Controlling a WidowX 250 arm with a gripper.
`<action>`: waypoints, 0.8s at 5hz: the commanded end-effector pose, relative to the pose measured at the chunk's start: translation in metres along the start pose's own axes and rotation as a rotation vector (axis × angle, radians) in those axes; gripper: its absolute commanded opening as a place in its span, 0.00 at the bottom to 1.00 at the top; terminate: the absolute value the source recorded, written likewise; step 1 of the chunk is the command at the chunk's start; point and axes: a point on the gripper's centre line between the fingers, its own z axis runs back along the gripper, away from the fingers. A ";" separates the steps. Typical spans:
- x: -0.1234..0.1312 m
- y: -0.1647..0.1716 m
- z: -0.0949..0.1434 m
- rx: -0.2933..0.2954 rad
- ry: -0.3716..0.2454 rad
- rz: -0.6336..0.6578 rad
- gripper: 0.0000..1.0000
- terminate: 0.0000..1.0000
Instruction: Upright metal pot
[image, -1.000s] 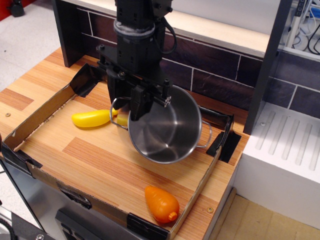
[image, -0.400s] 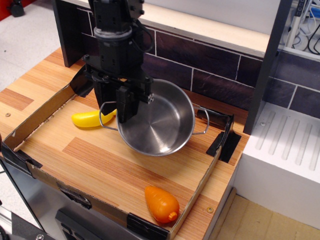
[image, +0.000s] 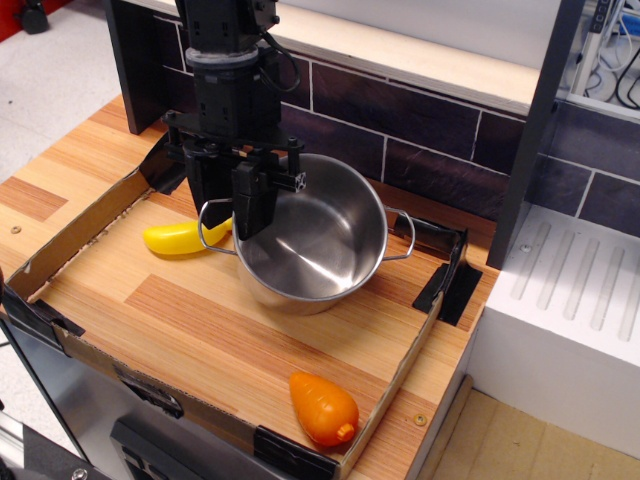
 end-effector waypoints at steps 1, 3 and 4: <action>0.010 0.008 0.009 0.145 -0.116 -0.022 1.00 0.00; 0.011 0.004 0.013 0.217 -0.186 -0.056 1.00 0.00; 0.007 -0.006 0.029 0.206 -0.222 -0.070 1.00 0.00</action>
